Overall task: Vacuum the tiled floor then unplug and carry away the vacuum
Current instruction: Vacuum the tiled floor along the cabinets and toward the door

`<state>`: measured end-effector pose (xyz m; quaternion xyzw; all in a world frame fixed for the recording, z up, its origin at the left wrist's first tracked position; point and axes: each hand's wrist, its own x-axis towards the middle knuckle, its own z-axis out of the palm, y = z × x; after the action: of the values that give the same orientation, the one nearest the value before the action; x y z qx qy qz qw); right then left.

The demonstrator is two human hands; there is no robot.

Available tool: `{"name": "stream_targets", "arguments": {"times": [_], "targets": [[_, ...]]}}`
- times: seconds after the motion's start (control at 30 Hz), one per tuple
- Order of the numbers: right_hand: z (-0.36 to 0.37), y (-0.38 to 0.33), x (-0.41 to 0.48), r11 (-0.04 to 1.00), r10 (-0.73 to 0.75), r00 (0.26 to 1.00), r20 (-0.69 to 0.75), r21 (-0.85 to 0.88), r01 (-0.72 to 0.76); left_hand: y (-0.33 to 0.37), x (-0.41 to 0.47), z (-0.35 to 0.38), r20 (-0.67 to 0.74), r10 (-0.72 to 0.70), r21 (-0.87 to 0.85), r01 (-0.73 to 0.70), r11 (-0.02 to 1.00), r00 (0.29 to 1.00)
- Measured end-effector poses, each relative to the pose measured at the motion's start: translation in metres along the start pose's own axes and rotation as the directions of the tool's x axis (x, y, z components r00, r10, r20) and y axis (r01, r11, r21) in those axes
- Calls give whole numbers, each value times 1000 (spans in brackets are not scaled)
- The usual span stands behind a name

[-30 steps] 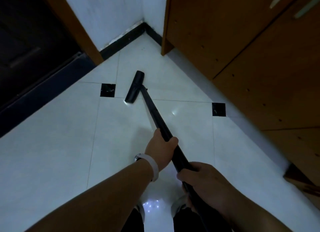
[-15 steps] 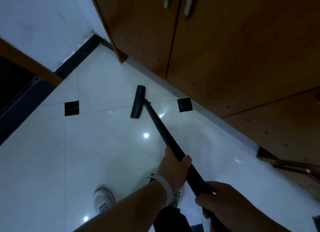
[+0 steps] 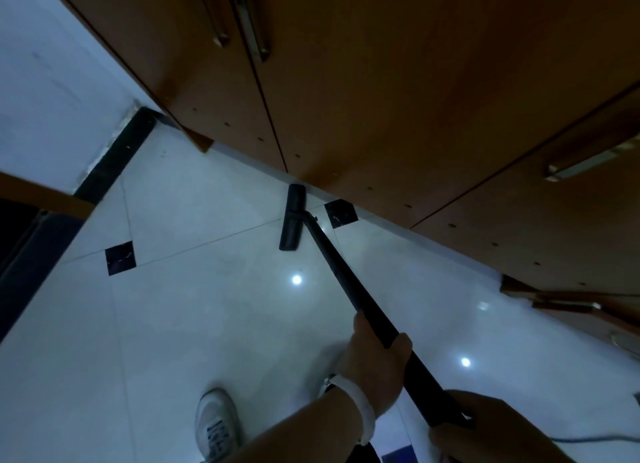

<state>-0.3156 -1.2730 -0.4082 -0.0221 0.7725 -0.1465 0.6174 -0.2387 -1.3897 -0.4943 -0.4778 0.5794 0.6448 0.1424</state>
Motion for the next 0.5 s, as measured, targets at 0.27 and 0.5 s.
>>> {"name": "stream_targets", "arguments": {"times": [0.27, 0.5], "targets": [[21, -38, 17, 983, -16, 992, 128, 185, -8, 2, 24, -44, -43, 25, 42, -24, 999, 999], [61, -102, 28, 955, -33, 997, 72, 297, 10, 9, 54, -114, -42, 29, 78, -25, 997, 999]]}}
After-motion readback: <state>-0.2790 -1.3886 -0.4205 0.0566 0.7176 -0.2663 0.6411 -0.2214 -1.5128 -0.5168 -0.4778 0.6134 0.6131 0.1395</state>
